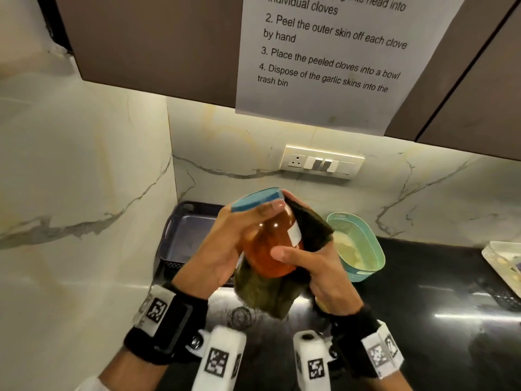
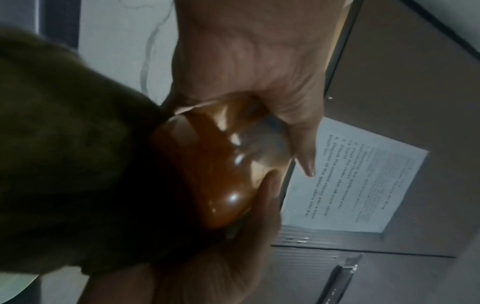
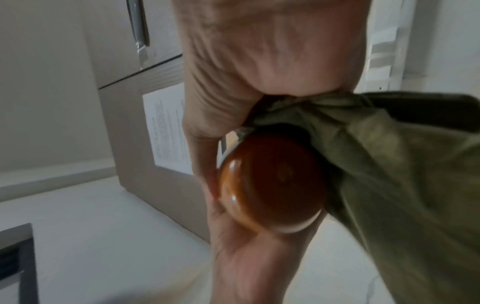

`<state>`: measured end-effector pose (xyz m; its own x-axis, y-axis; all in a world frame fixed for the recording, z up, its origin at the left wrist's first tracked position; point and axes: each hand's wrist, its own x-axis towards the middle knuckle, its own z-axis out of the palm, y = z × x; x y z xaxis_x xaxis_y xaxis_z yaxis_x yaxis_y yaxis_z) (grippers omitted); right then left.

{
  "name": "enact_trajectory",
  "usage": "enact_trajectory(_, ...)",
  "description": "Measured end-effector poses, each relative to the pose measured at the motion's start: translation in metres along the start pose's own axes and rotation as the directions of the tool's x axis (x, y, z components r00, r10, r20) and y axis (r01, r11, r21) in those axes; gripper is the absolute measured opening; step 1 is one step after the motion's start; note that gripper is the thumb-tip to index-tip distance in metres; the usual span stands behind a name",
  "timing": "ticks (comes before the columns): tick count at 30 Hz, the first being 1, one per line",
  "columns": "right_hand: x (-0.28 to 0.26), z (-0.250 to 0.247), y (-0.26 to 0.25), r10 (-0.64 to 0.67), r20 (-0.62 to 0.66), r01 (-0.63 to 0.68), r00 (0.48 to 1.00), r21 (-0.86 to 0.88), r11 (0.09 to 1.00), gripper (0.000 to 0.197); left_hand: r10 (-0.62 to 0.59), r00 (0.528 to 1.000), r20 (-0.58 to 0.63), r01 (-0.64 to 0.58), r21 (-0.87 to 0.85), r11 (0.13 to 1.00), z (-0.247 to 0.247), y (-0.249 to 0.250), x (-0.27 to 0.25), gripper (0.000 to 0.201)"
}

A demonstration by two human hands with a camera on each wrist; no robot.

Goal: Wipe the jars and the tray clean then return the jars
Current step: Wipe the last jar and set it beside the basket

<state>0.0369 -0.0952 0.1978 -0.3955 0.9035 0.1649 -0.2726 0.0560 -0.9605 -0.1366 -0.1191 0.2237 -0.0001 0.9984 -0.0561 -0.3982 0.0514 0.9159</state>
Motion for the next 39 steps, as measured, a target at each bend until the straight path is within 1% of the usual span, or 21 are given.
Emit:
enact_trajectory(2,-0.003,0.017,-0.001,-0.067,-0.075,0.065,0.995,-0.039,0.997,0.08,0.029,0.998,-0.057,-0.033,-0.064,0.997,0.004,-0.002,0.006,0.11)
enact_trajectory(5,-0.008,0.039,0.003,-0.332,-0.152,0.299,0.931,-0.208,0.931,0.079,0.061,0.994,-0.092,-0.071,-0.104,0.992,0.008,-0.007,0.008,0.098)
enact_trajectory(7,-0.009,0.046,0.013,-0.509,-0.089,0.439,0.856,-0.392,0.808,0.076,0.035,0.997,-0.074,-0.048,-0.184,0.982,0.004,-0.011,0.008,0.083)
enact_trajectory(9,-0.008,0.045,0.019,-0.625,-0.016,0.51,0.78,-0.562,0.651,0.072,0.018,0.997,-0.069,-0.034,-0.233,0.972,0.001,-0.015,0.008,0.085)
enact_trajectory(10,-0.007,0.043,0.018,-0.622,0.003,0.515,0.783,-0.565,0.645,0.071,0.031,0.996,-0.087,-0.05,-0.226,0.973,0.0,-0.017,0.007,0.088)
enact_trajectory(11,-0.004,0.04,0.015,-0.576,-0.003,0.49,0.818,-0.52,0.699,0.069,0.047,0.993,-0.111,-0.07,-0.211,0.975,0.0,-0.019,0.008,0.091)
enact_trajectory(13,0.001,0.037,0.003,-0.368,-0.055,0.331,0.928,-0.328,0.885,0.068,0.066,0.986,-0.152,-0.093,-0.18,0.979,0.0,-0.023,0.008,0.1)
enact_trajectory(15,0.004,0.037,-0.001,-0.26,-0.062,0.236,0.964,-0.259,0.937,0.071,0.075,0.983,-0.167,-0.103,-0.167,0.981,0.0,-0.022,0.009,0.107)
enact_trajectory(17,-0.001,0.045,-0.001,-0.306,-0.049,0.271,0.951,-0.351,0.896,0.079,0.055,0.986,-0.156,-0.087,-0.207,0.974,-0.005,-0.021,0.009,0.107)
enact_trajectory(20,-0.008,0.046,0.015,-0.537,0.064,0.464,0.841,-0.597,0.654,0.08,-0.004,0.992,-0.128,-0.032,-0.282,0.959,-0.004,-0.018,0.008,0.101)
enact_trajectory(21,-0.003,0.036,0.021,-0.563,0.083,0.487,0.822,-0.614,0.621,0.08,-0.016,0.987,-0.162,-0.032,-0.286,0.958,0.0,-0.02,0.012,0.1)
enact_trajectory(22,0.001,0.031,0.025,-0.553,0.076,0.482,0.83,-0.597,0.641,0.081,-0.024,0.979,-0.201,-0.034,-0.278,0.96,0.004,-0.021,0.015,0.1)
enact_trajectory(25,0.009,0.027,0.023,-0.415,-0.029,0.355,0.909,-0.467,0.81,0.089,-0.036,0.96,-0.277,-0.043,-0.276,0.96,0.01,-0.024,0.02,0.093)
enact_trajectory(26,0.008,0.029,0.023,-0.411,-0.05,0.337,0.91,-0.488,0.805,0.09,-0.049,0.96,-0.276,-0.034,-0.289,0.957,0.01,-0.023,0.021,0.092)
enact_trajectory(29,-0.001,0.035,0.032,-0.547,0.041,0.418,0.836,-0.694,0.586,0.079,-0.089,0.965,-0.245,0.0,-0.344,0.939,0.007,-0.024,0.016,0.092)
enact_trajectory(31,-0.001,0.029,0.036,-0.551,0.091,0.426,0.83,-0.741,0.519,0.076,-0.101,0.97,-0.222,0.021,-0.333,0.943,0.006,-0.024,0.012,0.092)
enact_trajectory(33,0.004,0.016,0.037,-0.472,0.055,0.382,0.88,-0.673,0.634,0.079,-0.111,0.977,-0.183,0.056,-0.282,0.958,0.009,-0.023,0.009,0.081)
enact_trajectory(35,0.007,0.001,0.026,-0.276,-0.05,0.232,0.96,-0.411,0.882,0.08,-0.11,0.987,-0.12,0.08,-0.233,0.969,0.01,-0.021,0.005,0.061)
enact_trajectory(36,0.009,-0.006,0.019,-0.162,-0.1,0.137,0.982,-0.221,0.966,0.078,-0.104,0.989,-0.104,0.081,-0.204,0.976,0.011,-0.02,0.005,0.053)
enact_trajectory(38,0.013,-0.017,0.009,0.044,-0.089,-0.037,0.995,0.087,0.996,0.073,-0.096,0.992,-0.08,0.081,-0.167,0.983,0.012,-0.017,0.006,0.046)
enact_trajectory(39,0.015,-0.02,0.006,0.103,-0.046,-0.095,0.994,0.141,0.985,0.072,-0.11,0.992,-0.066,0.098,-0.17,0.981,0.013,-0.017,0.007,0.048)
